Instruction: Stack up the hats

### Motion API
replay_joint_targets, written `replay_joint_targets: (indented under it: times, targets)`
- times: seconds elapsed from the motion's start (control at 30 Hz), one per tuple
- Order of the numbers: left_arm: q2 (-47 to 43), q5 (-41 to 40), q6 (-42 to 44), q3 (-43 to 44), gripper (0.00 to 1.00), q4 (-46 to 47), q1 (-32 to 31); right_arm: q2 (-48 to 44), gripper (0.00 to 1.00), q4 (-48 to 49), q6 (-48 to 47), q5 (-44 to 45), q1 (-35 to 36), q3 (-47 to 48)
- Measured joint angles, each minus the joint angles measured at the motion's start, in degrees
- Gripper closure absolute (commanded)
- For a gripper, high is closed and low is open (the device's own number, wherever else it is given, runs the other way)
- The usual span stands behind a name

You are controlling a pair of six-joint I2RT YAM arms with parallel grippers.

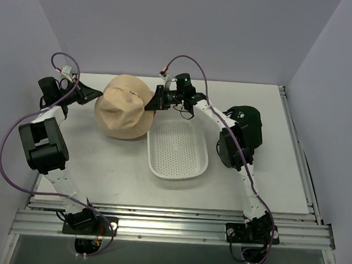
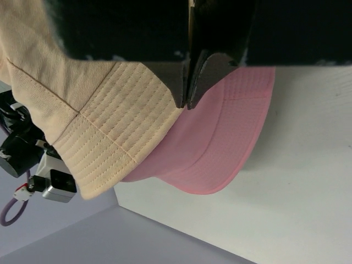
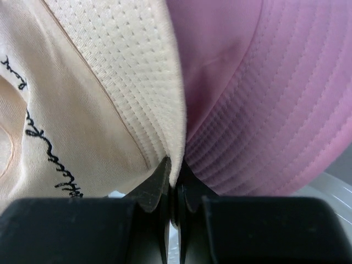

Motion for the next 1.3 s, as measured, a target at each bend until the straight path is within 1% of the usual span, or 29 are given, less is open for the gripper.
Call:
replay_joint_targets:
  times: [0.07, 0.2, 0.37, 0.63, 0.93, 1.3]
  targets:
    - [-1.31, -2.4, 3.72, 0.42, 0.98, -5.11, -0.04, -0.59, 1.0, 2.8, 1.68, 0.07, -0.39, -1.75]
    - [-2.45, -5.7, 7.37, 1.73, 0.97, -10.58, -0.04, -1.68, 1.0, 8.48, 5.27, 0.09, -1.4, -5.42]
    - [-1.97, -7.78, 8.96, 3.65, 0.98, -16.22, -0.22, -2.1, 1.0, 13.29, 8.15, 0.11, -1.92, -7.3]
    - [2.21, -13.33, 11.96, 8.72, 0.98, -27.19, -0.7, -2.08, 1.0, 18.01, 12.52, 1.16, -1.92, -7.28]
    - [2.23, -17.75, 13.07, 9.07, 0.98, -32.41, -1.14, 0.72, 1.0, 21.14, 15.93, 2.64, -1.51, -5.55]
    - [-0.46, -24.85, 13.0, 9.2, 0.98, -38.97, -1.11, 0.72, 1.0, 21.27, 14.47, 5.25, -0.81, -5.6]
